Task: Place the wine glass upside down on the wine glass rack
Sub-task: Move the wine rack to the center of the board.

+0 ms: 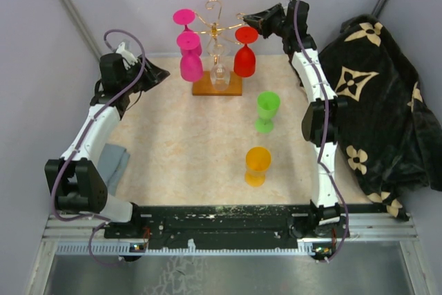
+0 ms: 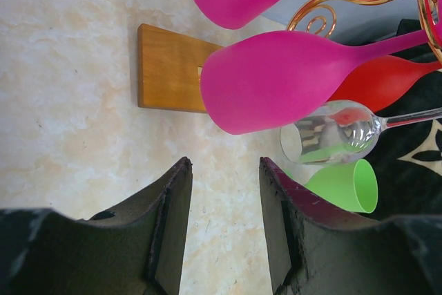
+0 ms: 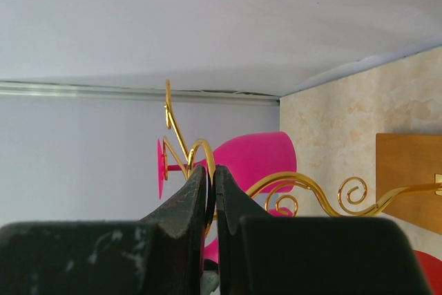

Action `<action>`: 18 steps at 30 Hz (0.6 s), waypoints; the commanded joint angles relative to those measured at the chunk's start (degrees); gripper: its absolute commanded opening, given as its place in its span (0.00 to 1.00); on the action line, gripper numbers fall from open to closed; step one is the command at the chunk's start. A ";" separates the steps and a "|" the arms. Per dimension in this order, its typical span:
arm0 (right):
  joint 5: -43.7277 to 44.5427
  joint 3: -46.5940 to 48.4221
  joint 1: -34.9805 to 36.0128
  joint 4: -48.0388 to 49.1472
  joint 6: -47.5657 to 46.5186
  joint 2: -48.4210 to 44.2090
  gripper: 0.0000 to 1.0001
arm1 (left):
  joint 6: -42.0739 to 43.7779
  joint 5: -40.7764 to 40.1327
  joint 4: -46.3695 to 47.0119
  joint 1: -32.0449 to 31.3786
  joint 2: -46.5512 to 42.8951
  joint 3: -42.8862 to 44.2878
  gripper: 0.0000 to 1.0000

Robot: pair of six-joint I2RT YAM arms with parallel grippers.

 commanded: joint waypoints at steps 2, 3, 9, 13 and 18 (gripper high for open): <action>-0.10 0.96 0.61 -0.49 -3.18 -1.86 0.00 | -0.32 1.16 2.08 -0.28 0.40 1.66 0.50; -0.25 0.99 0.65 -0.09 -3.13 -1.66 0.00 | -0.33 1.23 1.99 -0.28 0.37 1.65 0.50; -1.60 0.90 0.66 3.70 -2.06 -0.29 0.00 | -0.01 0.63 1.51 -0.23 -0.23 1.64 0.50; -1.84 0.76 0.55 5.70 -1.75 0.31 0.04 | -0.07 0.45 1.32 -0.28 -0.17 1.76 0.50; -2.46 0.16 0.18 8.62 -0.26 0.84 0.12 | -0.18 0.35 1.04 -0.25 -0.07 2.02 0.51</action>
